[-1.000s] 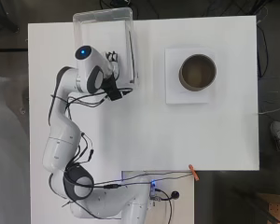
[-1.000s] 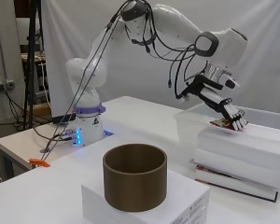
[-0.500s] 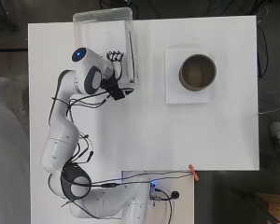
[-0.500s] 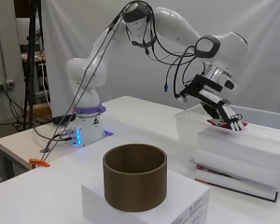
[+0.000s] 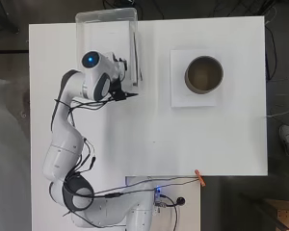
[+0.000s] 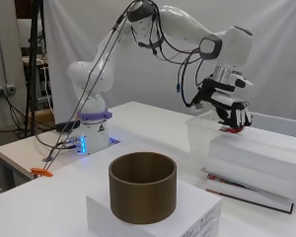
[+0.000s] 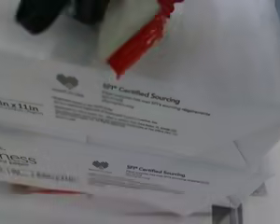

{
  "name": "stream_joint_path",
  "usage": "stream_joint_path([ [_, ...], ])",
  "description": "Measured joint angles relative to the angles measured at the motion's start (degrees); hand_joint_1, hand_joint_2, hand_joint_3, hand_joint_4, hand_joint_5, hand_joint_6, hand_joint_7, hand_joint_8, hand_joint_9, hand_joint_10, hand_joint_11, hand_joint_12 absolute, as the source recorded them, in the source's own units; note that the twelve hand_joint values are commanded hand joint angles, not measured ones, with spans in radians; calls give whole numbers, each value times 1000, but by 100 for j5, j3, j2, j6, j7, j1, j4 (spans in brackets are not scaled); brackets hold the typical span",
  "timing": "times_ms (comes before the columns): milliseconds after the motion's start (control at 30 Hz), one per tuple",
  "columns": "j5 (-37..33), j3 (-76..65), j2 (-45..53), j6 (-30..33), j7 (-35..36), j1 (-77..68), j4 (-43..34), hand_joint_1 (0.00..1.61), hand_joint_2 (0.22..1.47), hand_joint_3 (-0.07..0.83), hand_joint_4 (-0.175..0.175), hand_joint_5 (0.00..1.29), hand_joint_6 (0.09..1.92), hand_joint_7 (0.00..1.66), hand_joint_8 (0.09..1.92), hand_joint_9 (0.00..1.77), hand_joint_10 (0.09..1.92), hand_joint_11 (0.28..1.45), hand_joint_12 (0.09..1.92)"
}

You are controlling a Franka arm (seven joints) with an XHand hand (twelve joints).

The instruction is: Teleoperate dual arm-hand system to remove items from a box

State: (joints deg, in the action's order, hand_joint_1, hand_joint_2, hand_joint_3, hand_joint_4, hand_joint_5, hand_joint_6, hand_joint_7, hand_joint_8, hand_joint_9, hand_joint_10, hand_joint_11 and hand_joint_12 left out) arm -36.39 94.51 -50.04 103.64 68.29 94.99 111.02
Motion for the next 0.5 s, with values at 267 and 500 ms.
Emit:
stream_joint_path([
  [267, -151, -380, 74, -198, 110, -89, -247, 1138, 1178, 5, 175, 903, 1841, 1241, 1920, 1455, 1920, 1118, 1806],
  [500, -475, -2415, 77, -6, 719, -706, 249, 1049, 1157, -5, 175, 923, 1374, 1251, 1920, 1457, 1920, 1127, 1811],
])
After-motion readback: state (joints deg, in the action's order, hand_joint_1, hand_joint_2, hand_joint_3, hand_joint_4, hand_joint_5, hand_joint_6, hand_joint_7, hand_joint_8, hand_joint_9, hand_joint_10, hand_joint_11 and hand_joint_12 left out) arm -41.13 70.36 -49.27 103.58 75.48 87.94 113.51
